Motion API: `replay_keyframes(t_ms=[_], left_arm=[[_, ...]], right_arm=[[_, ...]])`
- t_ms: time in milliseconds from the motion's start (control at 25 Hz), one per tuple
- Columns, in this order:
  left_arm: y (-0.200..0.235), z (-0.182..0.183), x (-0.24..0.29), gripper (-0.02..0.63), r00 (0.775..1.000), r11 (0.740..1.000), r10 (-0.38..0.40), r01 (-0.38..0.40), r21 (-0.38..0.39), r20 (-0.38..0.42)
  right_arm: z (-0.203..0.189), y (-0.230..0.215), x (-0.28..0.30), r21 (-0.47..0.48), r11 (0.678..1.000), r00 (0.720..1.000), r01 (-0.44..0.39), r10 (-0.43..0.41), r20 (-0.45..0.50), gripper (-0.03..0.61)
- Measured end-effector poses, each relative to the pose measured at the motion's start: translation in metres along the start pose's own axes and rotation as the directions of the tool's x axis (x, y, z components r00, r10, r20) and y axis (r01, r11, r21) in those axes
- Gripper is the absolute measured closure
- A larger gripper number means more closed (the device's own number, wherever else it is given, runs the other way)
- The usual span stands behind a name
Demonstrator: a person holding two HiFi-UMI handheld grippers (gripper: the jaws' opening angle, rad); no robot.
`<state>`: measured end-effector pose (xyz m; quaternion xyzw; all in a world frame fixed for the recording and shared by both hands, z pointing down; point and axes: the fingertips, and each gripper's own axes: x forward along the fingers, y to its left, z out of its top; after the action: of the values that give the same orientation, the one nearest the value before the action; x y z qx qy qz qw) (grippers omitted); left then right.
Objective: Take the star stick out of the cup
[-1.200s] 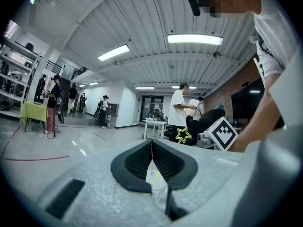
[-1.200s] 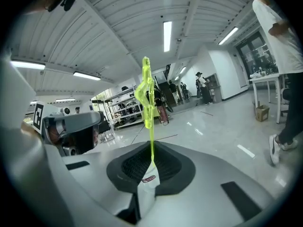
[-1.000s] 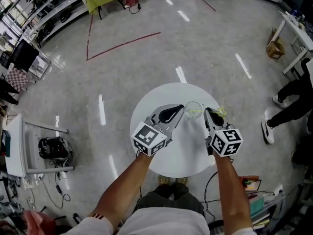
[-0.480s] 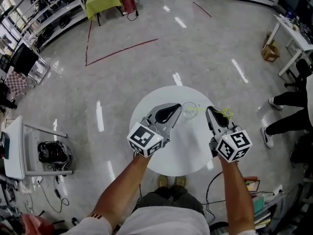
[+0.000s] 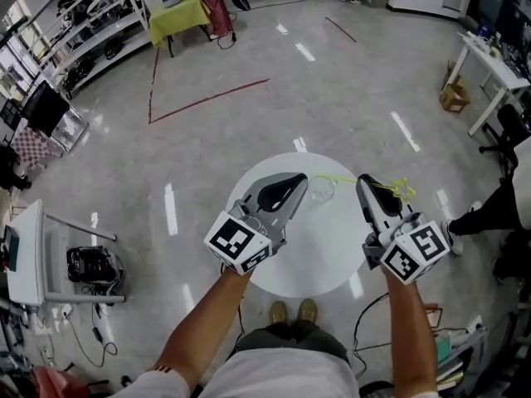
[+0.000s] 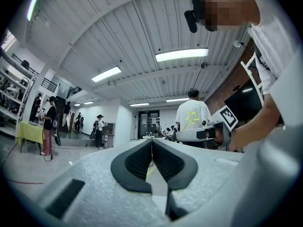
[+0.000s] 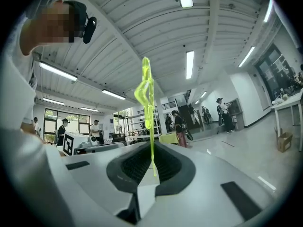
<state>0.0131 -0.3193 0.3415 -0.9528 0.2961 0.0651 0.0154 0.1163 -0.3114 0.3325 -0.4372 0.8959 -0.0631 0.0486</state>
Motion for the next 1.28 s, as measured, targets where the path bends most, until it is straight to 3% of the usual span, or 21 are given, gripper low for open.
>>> replay_keyframes(t_ms=[720,1280], left_arm=[[-0.019,0.092,-0.018,0.598,0.995,0.995,-0.002,-0.008,0.097,0.097],[-0.030,0.113,-0.031,0.598,0.992,0.992,-0.006,-0.010,0.129,0.129]], right_arm=[[0.082,0.044,-0.013,-0.090,0.993,0.987,-0.077,0.089,0.132,0.557],[0.101,0.065,-0.030,-0.123,0.986,0.977,-0.110,0.130,0.168,0.557]])
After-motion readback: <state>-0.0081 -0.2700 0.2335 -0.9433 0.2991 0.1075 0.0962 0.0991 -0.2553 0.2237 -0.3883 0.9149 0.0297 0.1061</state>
